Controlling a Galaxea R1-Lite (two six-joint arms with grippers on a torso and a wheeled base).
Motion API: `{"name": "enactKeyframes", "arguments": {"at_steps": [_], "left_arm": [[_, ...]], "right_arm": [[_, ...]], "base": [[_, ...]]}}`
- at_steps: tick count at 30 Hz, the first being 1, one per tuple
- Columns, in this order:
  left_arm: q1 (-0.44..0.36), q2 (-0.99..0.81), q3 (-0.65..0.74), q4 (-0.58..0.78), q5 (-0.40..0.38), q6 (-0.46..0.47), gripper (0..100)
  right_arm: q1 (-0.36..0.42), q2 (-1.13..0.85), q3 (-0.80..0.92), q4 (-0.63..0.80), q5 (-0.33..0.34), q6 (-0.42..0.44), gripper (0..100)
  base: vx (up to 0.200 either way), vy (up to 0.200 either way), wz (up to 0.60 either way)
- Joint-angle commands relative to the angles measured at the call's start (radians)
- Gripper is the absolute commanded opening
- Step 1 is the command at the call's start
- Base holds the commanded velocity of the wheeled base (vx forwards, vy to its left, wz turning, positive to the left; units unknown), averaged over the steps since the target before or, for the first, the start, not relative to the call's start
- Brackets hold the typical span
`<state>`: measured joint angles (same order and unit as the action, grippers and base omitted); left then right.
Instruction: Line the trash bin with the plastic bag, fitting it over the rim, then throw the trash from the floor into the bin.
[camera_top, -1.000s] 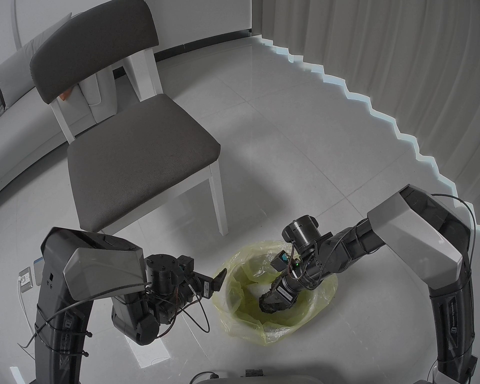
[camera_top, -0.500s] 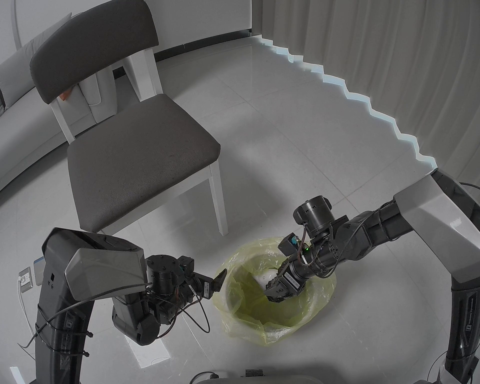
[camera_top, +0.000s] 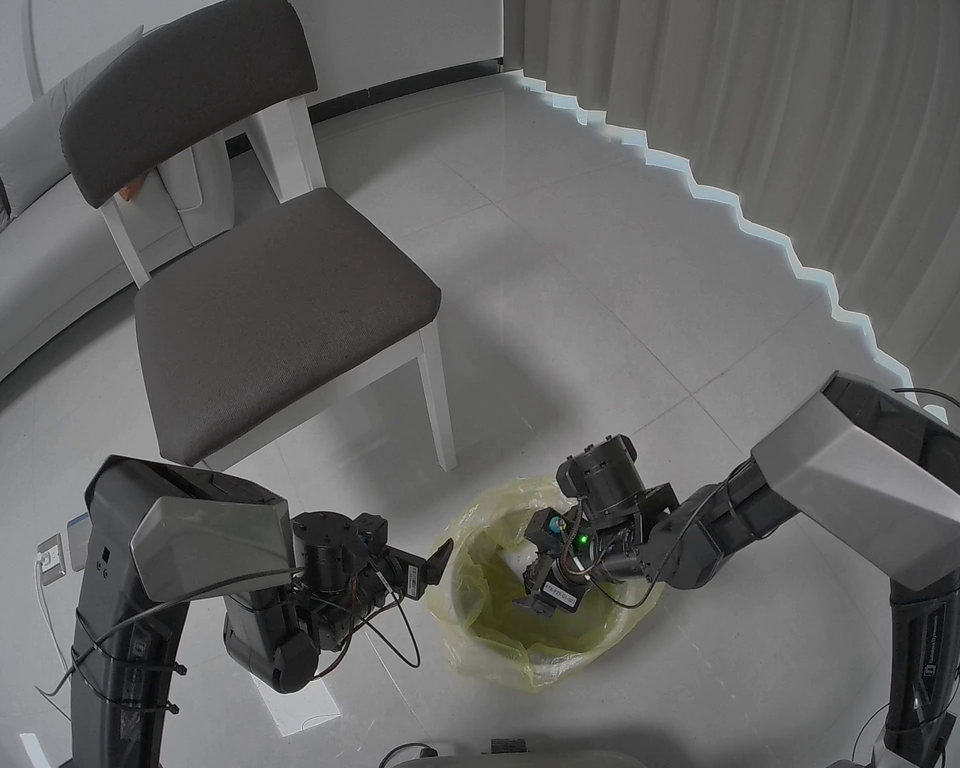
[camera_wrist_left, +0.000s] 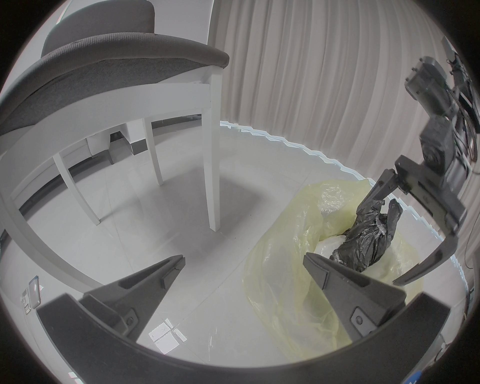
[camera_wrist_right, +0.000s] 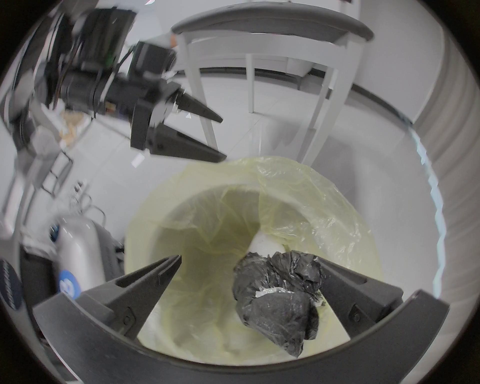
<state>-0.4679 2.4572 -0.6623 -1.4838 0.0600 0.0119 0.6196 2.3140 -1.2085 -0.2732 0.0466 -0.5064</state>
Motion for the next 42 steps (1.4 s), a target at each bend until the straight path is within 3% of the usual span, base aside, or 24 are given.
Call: {"name": "enactKeyframes", "arguments": {"at_steps": [1, 4, 10, 11, 12, 13, 15, 19, 25, 27, 28, 42], "left_arm": [[0.0, 0.011, -0.002, -0.004, 0.001, 0.002, 100], [0.0, 0.011, -0.002, -0.004, 0.001, 0.002, 100], [0.0, 0.009, 0.0, -0.006, 0.001, 0.002, 100], [0.0, 0.009, 0.0, -0.006, 0.001, 0.002, 100], [0.0, 0.008, 0.0, -0.006, 0.001, 0.002, 100], [0.0, 0.008, 0.0, -0.006, 0.001, 0.002, 100], [0.0, 0.009, 0.001, -0.006, 0.001, 0.002, 100], [-0.003, 0.009, 0.0, -0.006, 0.001, 0.002, 100], [-0.008, 0.009, 0.003, -0.006, 0.0, 0.0, 100], [-0.006, 0.016, -0.003, -0.006, 0.0, 0.0, 100], [-0.006, 0.019, -0.01, -0.006, 0.0, 0.0, 100], [-0.006, 0.034, -0.08, 0.011, 0.004, 0.002, 100]], "right_arm": [[0.019, 0.047, 0.081, -0.104, -0.086, -0.121, 100], [0.032, 0.047, 0.098, -0.149, -0.079, -0.116, 100], [0.057, -0.001, 0.053, -0.027, 0.068, 0.181, 100], [0.057, -0.001, 0.053, -0.027, 0.068, 0.181, 100], [0.057, -0.05, -0.005, 0.034, 0.147, 0.33, 100], [0.057, -0.068, -0.039, 0.081, 0.194, 0.42, 100], [0.057, -0.084, -0.075, 0.164, 0.217, 0.499, 100], [0.048, -0.076, -0.088, 0.292, 0.219, 0.488, 100], [0.015, -0.079, -0.112, 0.27, 0.216, 0.47, 100], [0.025, -0.062, -0.071, 0.279, 0.199, 0.443, 100], [0.019, -0.051, -0.051, 0.266, 0.164, 0.382, 100], [-0.251, -0.07, -0.112, 0.232, 0.148, 0.332, 100]], "base": [[0.0, 0.0, 0.0], [0.0, 0.0, 0.0], [0.0, 0.0, 0.0], [0.0, 0.0, 0.0], [0.0, 0.0, 0.0], [0.0, 0.0, 0.0], [0.0, 0.0, 0.0], [0.0, 0.0, 0.0], [0.0, 0.0, 0.0], [0.0, 0.0, 0.0], [0.0, 0.0, 0.0], [0.0, 0.0, 0.0]]}}
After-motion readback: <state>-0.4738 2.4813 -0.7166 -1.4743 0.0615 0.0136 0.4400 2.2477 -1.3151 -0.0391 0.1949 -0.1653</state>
